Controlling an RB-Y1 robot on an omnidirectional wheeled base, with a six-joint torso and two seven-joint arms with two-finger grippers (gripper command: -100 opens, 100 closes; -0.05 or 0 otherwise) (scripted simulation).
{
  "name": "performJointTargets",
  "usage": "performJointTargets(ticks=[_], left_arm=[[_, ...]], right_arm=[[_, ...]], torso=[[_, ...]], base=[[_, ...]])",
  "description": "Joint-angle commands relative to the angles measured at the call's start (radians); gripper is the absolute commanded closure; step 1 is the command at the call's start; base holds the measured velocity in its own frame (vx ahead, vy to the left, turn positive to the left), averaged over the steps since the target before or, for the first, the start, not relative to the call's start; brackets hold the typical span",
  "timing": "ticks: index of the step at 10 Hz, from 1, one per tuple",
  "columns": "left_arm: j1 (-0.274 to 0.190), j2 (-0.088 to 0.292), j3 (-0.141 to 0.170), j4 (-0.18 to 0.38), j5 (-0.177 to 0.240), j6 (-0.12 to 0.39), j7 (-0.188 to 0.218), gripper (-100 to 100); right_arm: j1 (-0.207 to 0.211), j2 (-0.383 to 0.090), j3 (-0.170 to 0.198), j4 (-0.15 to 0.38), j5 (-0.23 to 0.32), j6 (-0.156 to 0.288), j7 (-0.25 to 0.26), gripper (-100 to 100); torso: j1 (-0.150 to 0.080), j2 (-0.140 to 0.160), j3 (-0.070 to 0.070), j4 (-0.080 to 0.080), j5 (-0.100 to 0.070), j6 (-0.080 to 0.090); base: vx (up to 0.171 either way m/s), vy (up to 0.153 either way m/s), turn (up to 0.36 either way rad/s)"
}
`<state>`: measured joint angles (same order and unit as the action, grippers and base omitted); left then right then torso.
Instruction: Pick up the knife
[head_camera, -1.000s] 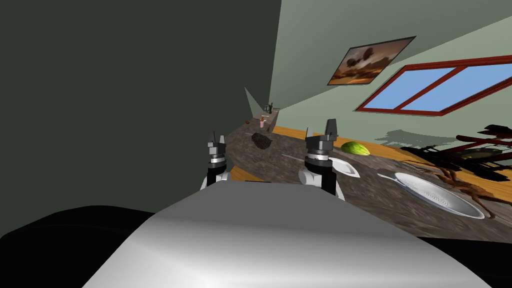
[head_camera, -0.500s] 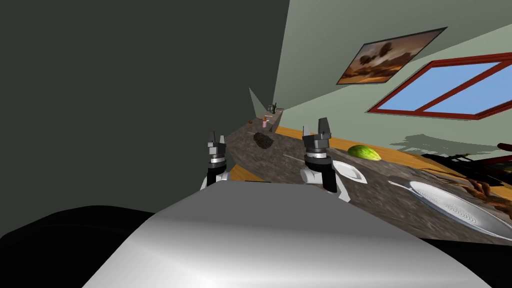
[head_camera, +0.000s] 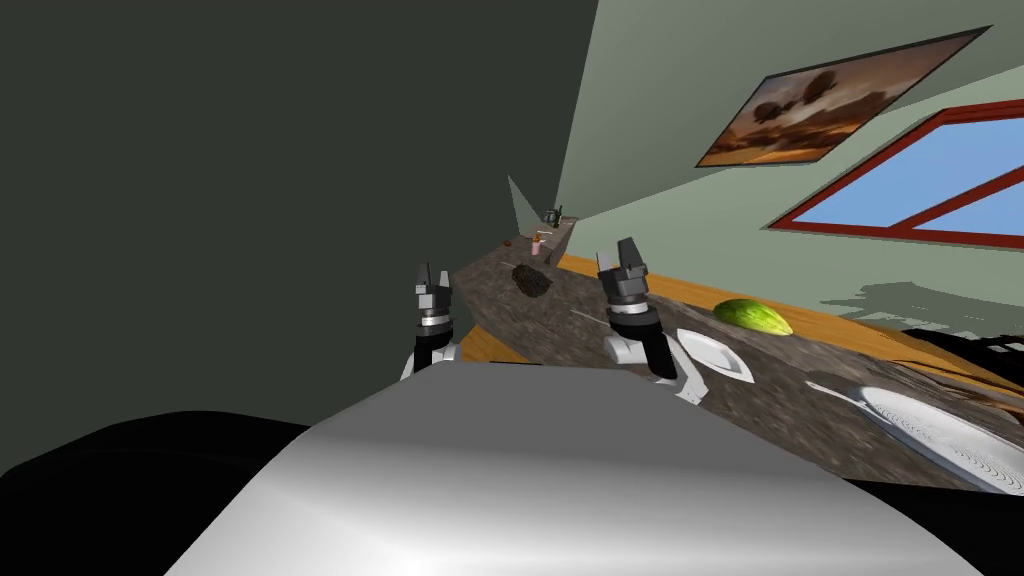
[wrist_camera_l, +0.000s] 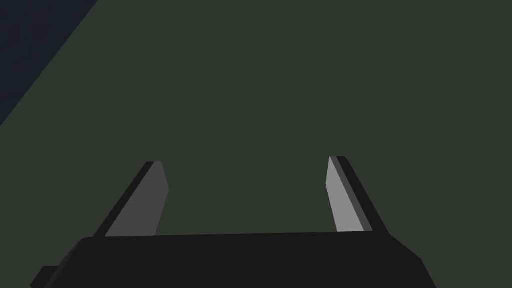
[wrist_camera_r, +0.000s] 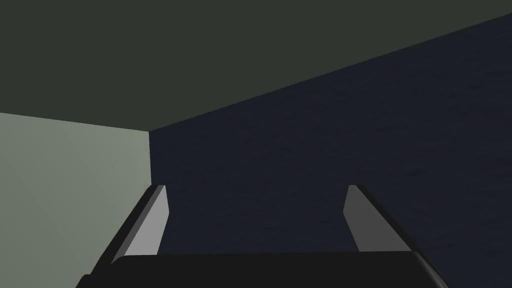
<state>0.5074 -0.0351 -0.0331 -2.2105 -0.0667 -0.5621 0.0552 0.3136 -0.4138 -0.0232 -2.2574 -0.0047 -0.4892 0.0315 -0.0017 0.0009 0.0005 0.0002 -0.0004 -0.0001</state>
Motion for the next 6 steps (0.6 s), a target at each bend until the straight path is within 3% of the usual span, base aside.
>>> performJointTargets(ticks=[1, 6], left_arm=[[0.0, 0.0, 0.0, 0.0, 0.0, 0.0, 0.0, 0], [0.0, 0.0, 0.0, 0.0, 0.0, 0.0, 0.0, 0]], right_arm=[[-0.01, -0.04, 0.004, 0.014, 0.007, -0.006, 0.0, -100], [-0.035, -0.193, 0.049, 0.077, 0.059, -0.031, 0.003, -100]], torso=[[0.0, 0.0, 0.0, 0.0, 0.0, 0.0], [0.0, 0.0, 0.0, 0.0, 0.0, 0.001]], base=[[-0.024, -0.028, 0.084], [-0.023, -0.022, 0.156]])
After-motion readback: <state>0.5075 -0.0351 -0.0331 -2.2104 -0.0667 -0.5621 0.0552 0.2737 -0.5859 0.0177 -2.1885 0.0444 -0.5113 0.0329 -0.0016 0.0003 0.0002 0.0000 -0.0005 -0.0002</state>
